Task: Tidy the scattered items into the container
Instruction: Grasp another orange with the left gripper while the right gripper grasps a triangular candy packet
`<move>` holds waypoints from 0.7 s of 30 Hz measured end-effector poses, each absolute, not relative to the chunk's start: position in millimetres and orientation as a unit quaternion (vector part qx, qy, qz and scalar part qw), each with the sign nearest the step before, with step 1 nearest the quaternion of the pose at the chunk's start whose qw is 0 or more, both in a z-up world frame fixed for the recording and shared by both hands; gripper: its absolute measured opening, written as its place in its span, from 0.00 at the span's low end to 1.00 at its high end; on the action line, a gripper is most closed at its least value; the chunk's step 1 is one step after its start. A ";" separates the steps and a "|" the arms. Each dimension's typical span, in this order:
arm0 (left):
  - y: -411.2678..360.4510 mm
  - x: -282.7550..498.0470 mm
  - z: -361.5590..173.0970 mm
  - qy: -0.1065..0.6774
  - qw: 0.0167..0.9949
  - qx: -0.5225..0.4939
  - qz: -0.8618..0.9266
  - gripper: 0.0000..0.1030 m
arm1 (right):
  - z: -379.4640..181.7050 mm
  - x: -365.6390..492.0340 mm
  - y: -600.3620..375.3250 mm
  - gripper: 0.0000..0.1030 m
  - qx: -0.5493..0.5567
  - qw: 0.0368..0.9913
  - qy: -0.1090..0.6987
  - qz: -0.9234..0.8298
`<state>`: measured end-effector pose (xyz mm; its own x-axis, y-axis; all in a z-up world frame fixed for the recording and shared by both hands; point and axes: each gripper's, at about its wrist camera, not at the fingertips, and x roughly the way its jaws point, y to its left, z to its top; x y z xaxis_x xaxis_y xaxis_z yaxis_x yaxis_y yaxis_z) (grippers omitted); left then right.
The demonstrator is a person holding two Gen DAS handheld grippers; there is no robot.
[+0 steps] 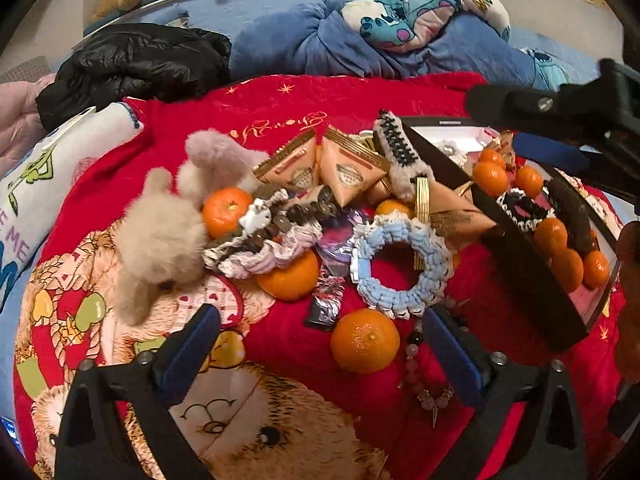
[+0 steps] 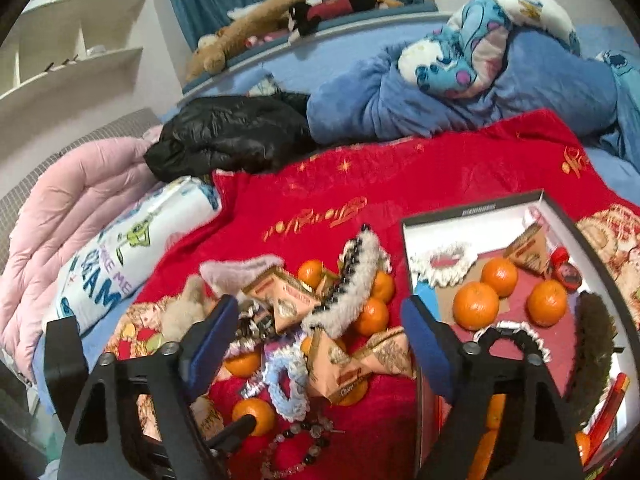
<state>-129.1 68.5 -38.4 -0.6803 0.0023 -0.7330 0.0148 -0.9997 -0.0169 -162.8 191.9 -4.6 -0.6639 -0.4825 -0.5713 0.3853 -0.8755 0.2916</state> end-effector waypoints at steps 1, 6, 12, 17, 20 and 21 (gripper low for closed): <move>69.8 -130.5 -41.0 0.009 0.004 0.402 -0.916 0.88 | -7.8 -163.7 190.3 0.73 0.339 0.240 -0.071 -0.907; 71.9 -138.2 -59.9 0.027 -0.023 0.433 -0.901 0.71 | -22.2 -169.8 185.4 0.61 0.370 0.223 -0.073 -0.899; 76.9 -138.2 -66.5 0.031 -0.032 0.440 -0.897 0.56 | -39.8 -175.3 177.9 0.55 0.414 0.221 -0.065 -0.880; 80.9 -134.2 -66.1 0.035 -0.039 0.437 -0.898 0.39 | -61.9 -185.1 178.2 0.46 0.458 0.205 -0.075 -0.862; 81.3 -133.1 -66.9 0.040 -0.036 0.437 -0.898 0.38 | -63.9 -183.9 177.3 0.44 0.451 0.199 -0.066 -0.868; 81.6 -132.5 -66.4 0.042 -0.036 0.437 -0.898 0.38 | -64.1 -184.0 177.5 0.43 0.451 0.199 -0.067 -0.868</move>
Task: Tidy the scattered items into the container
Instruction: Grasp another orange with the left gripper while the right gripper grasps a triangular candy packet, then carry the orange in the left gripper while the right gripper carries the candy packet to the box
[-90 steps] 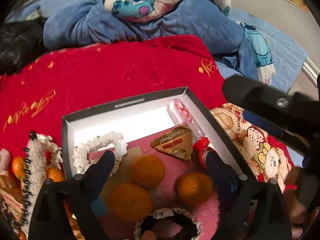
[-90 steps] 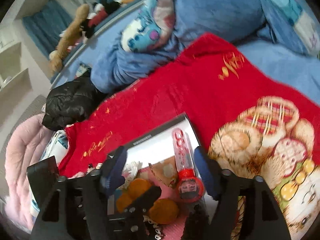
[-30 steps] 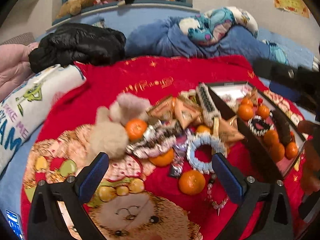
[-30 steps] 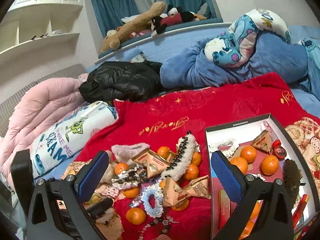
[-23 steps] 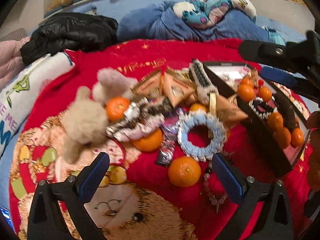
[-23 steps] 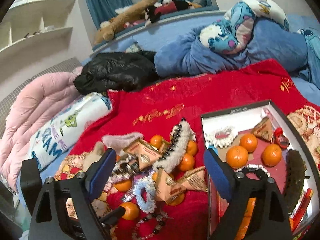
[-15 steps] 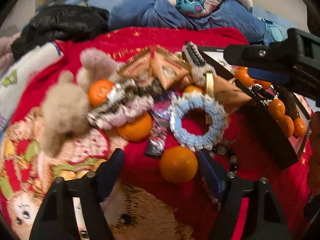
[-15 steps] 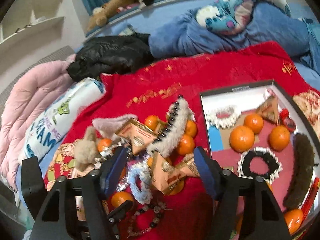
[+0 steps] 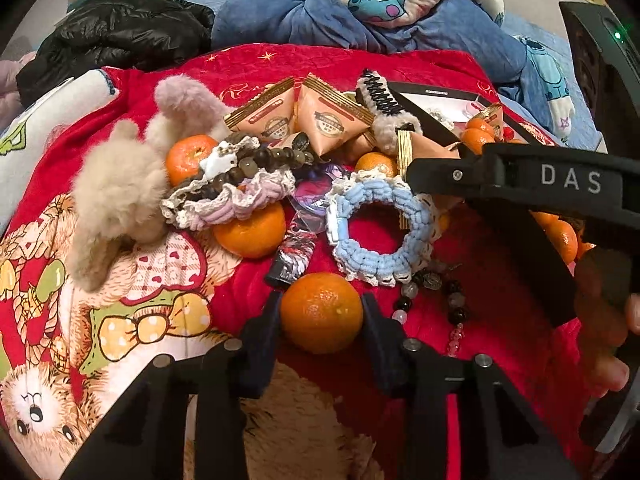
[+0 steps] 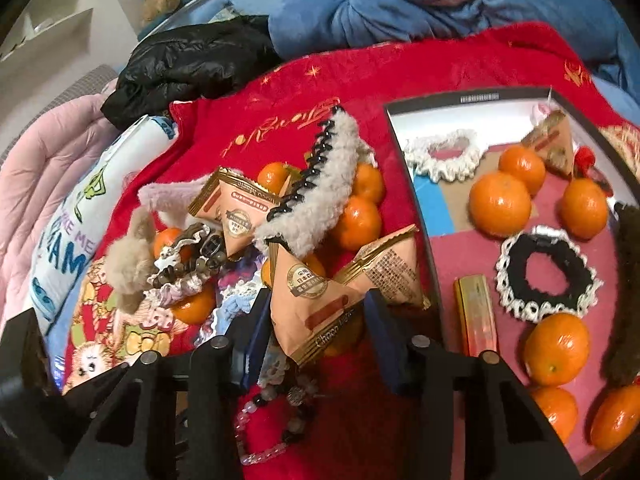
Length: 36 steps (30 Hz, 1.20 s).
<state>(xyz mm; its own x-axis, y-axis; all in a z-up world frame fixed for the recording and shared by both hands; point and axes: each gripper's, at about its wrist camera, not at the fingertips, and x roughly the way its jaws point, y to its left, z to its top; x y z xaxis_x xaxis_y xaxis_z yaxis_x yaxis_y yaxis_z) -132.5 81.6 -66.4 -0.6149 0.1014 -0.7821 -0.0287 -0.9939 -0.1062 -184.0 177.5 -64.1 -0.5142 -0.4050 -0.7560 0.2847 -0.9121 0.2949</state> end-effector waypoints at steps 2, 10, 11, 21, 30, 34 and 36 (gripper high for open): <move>77.7 -134.0 -67.8 -0.045 0.037 -0.437 0.898 0.38 | -64.6 -183.3 178.9 0.40 0.447 0.199 -0.069 -0.869; 63.9 -119.0 -53.9 -0.041 0.033 -0.426 0.903 0.38 | -57.6 -179.7 177.3 0.26 0.437 0.198 -0.068 -0.875; 63.3 -118.3 -53.0 -0.042 0.034 -0.426 0.903 0.38 | -56.6 -179.8 175.5 0.26 0.436 0.199 -0.068 -0.875; 51.5 -106.8 -35.7 -0.056 0.039 -0.406 0.911 0.38 | -37.4 -170.1 175.6 0.26 0.404 0.206 -0.068 -0.889; 28.5 -97.5 -24.9 -0.075 0.021 -0.389 0.918 0.38 | -27.3 -167.5 183.5 0.26 0.386 0.211 -0.082 -0.894; 22.4 -92.0 -18.7 -0.075 0.019 -0.380 0.922 0.38 | -27.7 -163.4 177.9 0.26 0.386 0.227 -0.087 -0.890; 20.2 -89.1 -14.3 -0.073 0.020 -0.376 0.923 0.38 | -25.7 -158.1 172.9 0.26 0.382 0.236 -0.081 -0.890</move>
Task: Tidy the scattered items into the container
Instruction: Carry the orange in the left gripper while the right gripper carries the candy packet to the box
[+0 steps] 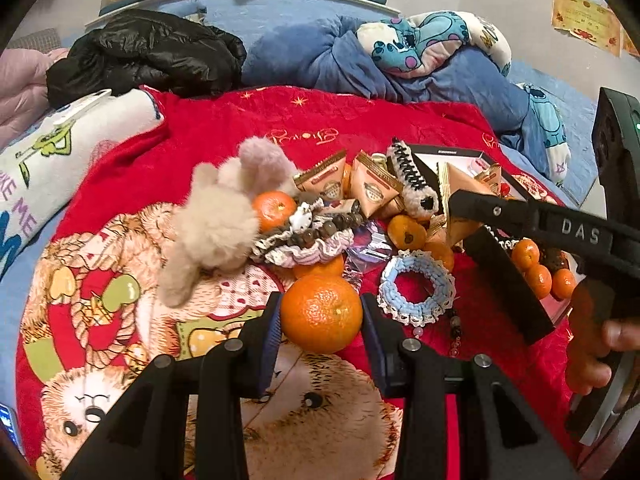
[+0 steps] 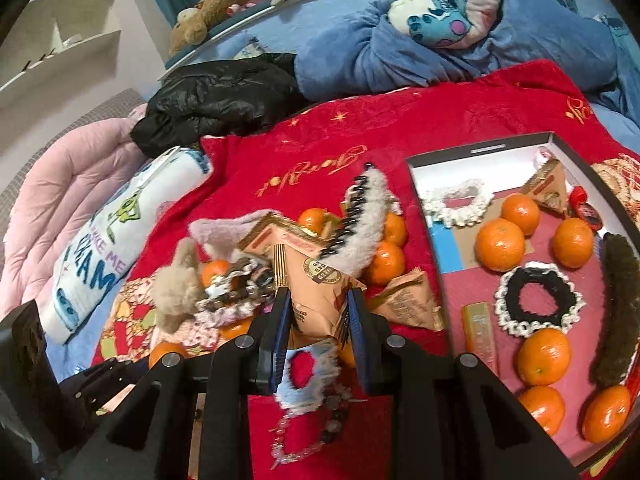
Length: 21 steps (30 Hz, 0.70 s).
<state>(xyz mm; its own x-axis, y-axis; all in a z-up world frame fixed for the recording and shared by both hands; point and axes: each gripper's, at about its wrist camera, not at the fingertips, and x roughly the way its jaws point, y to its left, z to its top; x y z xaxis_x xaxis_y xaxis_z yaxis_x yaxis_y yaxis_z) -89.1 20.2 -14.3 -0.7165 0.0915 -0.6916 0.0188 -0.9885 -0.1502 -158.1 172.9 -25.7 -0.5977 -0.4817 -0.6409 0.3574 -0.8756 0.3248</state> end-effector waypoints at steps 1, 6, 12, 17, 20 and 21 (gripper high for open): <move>18.7 -87.3 -11.8 -0.076 0.021 -0.373 0.924 0.38 | -24.2 -154.7 170.7 0.26 0.379 0.239 -0.077 -0.891; 16.2 -78.6 1.7 -0.079 0.026 -0.355 0.931 0.38 | -11.7 -134.4 165.7 0.26 0.365 0.246 -0.052 -0.896; 24.4 -68.5 11.1 -0.097 0.047 -0.350 0.931 0.38 | -1.1 -106.2 192.8 0.26 0.346 0.235 -0.058 -0.906; 50.2 -59.3 18.9 -0.087 0.072 -0.343 0.932 0.38 | 4.6 -98.4 233.8 0.26 0.336 0.220 -0.090 -0.911; 70.9 -58.0 21.5 -0.086 0.093 -0.343 0.931 0.38 | 8.1 -94.9 258.1 0.26 0.331 0.209 -0.103 -0.914; 77.6 -58.3 22.2 -0.084 0.097 -0.343 0.930 0.38 | 9.0 -93.5 265.8 0.26 0.329 0.204 -0.106 -0.916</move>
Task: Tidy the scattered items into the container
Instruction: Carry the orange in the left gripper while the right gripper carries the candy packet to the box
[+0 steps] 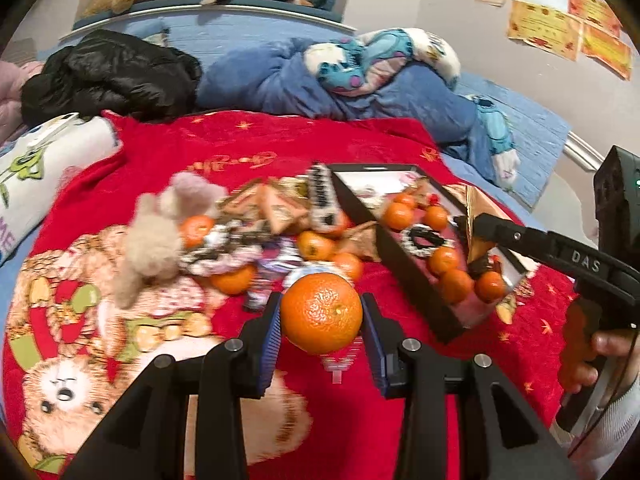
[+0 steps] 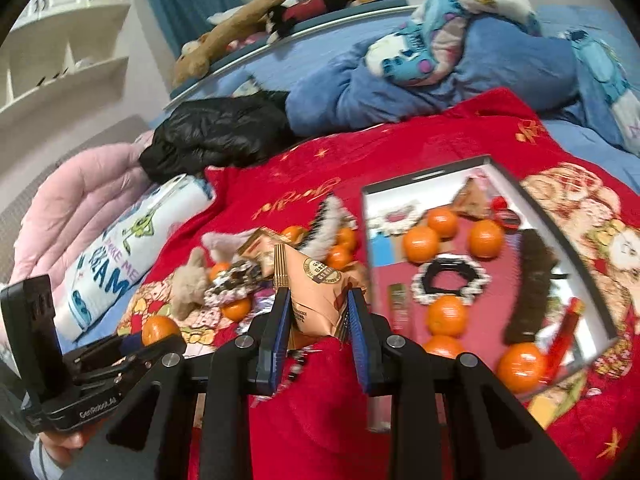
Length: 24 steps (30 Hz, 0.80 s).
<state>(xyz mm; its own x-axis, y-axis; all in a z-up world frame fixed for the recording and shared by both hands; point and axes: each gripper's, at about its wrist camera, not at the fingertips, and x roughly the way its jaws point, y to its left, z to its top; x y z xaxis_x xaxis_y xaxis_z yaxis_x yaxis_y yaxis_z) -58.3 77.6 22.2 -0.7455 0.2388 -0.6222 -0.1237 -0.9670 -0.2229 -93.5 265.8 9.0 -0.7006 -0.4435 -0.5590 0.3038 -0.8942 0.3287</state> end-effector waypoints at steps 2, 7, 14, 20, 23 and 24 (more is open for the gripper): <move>95.0 -59.7 23.0 -0.077 0.105 -0.344 0.930 0.38 | 9.6 -90.8 285.0 0.26 0.326 0.193 -0.116 -0.918; 141.0 -73.6 32.9 -0.092 0.128 -0.341 0.927 0.38 | 7.6 -85.4 331.5 0.26 0.322 0.165 -0.142 -0.921; 206.8 -106.0 33.2 -0.089 0.149 -0.332 0.927 0.38 | 0.5 -86.0 382.6 0.26 0.315 0.143 -0.182 -0.920; 235.1 -141.0 14.3 -0.052 0.128 -0.349 0.927 0.38 | -8.4 -108.4 388.5 0.26 0.324 0.171 -0.212 -0.906; 239.9 -158.8 13.3 -0.039 0.118 -0.348 0.929 0.38 | -9.9 -121.8 381.9 0.26 0.331 0.166 -0.220 -0.903; 240.4 -165.4 11.4 -0.044 0.116 -0.351 0.928 0.38 | -12.3 -126.4 380.0 0.26 0.336 0.166 -0.223 -0.900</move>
